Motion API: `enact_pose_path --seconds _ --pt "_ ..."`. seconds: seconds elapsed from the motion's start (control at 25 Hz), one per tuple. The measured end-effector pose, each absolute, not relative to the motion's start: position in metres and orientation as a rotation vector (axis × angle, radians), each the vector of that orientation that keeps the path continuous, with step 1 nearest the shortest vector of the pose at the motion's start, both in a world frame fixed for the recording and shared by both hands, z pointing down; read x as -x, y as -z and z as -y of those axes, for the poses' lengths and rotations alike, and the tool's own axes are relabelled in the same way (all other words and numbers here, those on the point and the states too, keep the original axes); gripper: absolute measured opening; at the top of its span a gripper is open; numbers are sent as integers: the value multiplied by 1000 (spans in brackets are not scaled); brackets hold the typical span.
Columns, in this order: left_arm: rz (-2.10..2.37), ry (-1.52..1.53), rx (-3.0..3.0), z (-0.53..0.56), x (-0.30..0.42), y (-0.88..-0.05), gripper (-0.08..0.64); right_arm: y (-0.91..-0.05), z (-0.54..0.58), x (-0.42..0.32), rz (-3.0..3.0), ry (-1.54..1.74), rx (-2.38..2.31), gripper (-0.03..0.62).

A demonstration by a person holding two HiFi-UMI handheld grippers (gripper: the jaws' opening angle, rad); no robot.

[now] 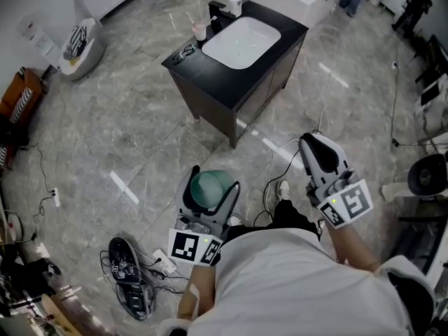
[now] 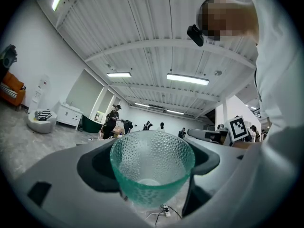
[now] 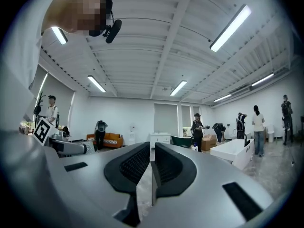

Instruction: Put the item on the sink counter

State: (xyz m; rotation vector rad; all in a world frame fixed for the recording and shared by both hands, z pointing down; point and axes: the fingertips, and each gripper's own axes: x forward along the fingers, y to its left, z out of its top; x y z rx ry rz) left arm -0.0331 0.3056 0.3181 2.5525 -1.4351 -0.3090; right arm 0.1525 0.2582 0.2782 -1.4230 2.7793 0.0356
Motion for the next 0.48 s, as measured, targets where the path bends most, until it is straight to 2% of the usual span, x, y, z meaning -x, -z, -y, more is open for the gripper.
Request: enact_pose_path --seconds 0.48 --pt "1587 276 -2488 -250 -42 -304 400 -273 -182 -224 -2836 -35 1274 55"
